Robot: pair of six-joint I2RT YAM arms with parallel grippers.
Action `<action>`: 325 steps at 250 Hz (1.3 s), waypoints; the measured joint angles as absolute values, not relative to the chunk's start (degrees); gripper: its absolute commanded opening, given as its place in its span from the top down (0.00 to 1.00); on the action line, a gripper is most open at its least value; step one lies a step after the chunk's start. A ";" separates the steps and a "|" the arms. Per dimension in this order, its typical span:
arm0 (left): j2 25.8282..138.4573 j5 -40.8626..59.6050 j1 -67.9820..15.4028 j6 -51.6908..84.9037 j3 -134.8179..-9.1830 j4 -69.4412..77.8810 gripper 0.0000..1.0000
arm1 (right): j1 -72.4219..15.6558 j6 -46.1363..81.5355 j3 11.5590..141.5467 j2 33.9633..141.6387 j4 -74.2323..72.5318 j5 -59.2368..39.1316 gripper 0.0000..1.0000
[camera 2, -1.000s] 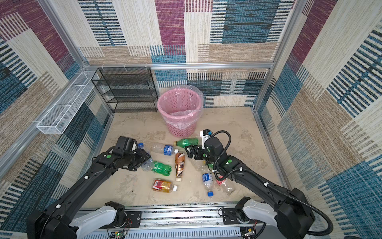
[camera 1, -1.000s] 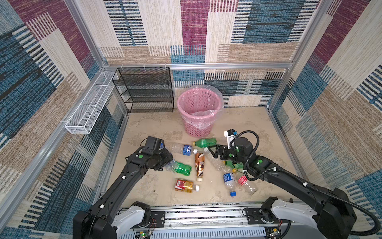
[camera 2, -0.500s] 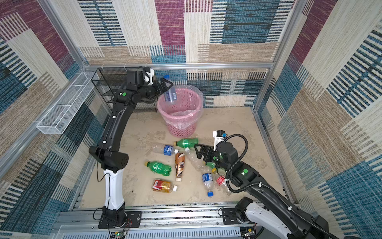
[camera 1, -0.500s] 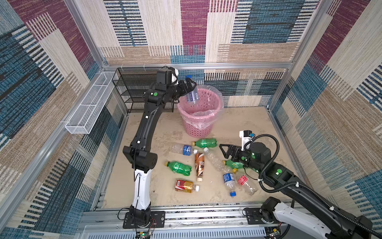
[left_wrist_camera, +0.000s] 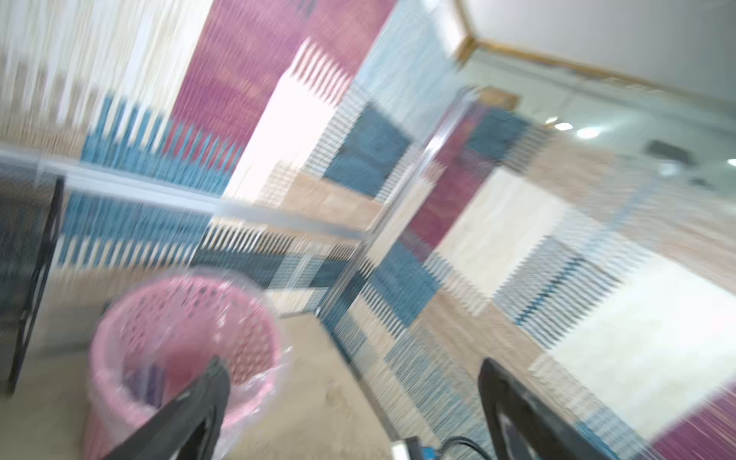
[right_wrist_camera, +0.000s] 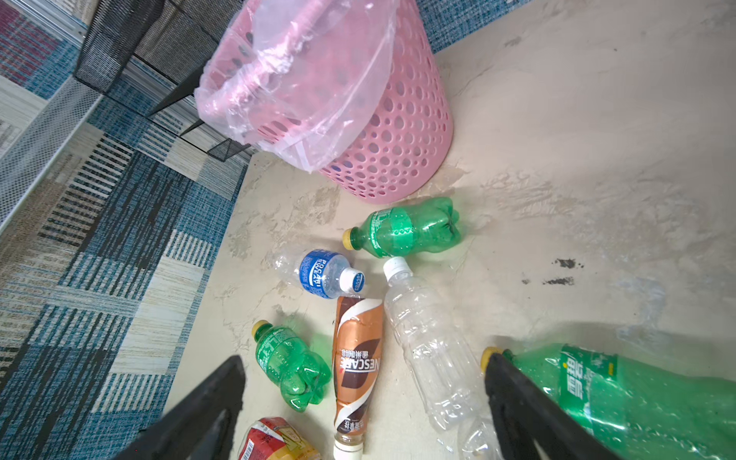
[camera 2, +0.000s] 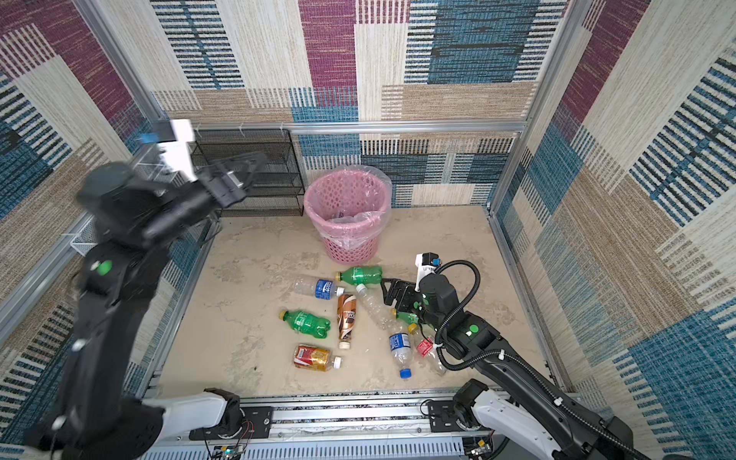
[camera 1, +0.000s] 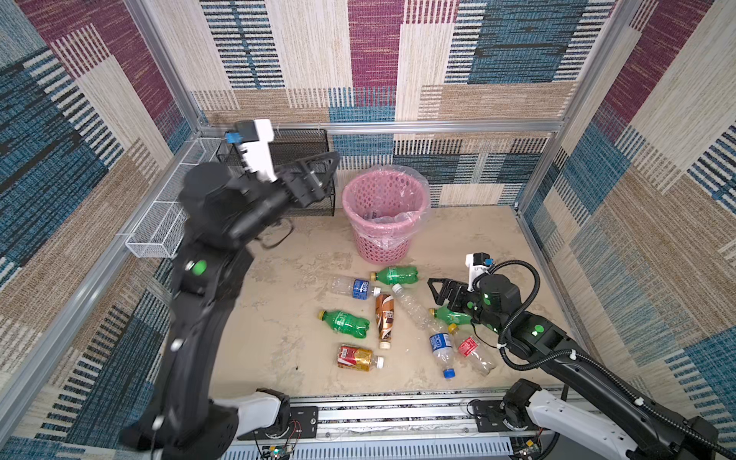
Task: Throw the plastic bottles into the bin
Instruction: 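Bring the left gripper back down toward the bottles near the bin, then grasp the clear blue-labelled water bottle with the right gripper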
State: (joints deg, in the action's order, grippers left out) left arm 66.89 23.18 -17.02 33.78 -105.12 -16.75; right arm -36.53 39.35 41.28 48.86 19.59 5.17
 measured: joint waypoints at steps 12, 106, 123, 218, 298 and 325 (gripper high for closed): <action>64.16 22.48 -16.88 33.34 -101.41 -14.00 0.04 | -36.40 39.66 41.41 49.43 20.29 5.39 0.06; 55.64 17.43 -16.88 34.02 -70.11 -24.88 0.08 | -35.99 41.93 40.99 52.03 26.44 5.52 0.08; 54.68 16.40 -16.86 34.26 -66.61 -25.45 0.08 | -35.99 41.95 40.60 52.69 27.31 4.40 0.09; 49.47 15.62 -16.78 38.74 -51.00 -27.99 0.12 | -35.99 41.91 40.93 55.11 31.57 -2.66 0.17; 47.42 17.15 -16.78 42.24 -44.36 -27.46 0.13 | -36.05 41.89 40.03 55.42 36.23 -5.74 0.22; 46.76 17.37 -16.78 43.48 -43.20 -27.29 0.13 | -36.32 41.80 40.01 56.23 37.71 -6.09 0.22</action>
State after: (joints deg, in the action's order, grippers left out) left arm 46.76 17.37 -16.78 43.48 -43.20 -27.29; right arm -36.32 41.80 40.01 56.23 37.71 -6.09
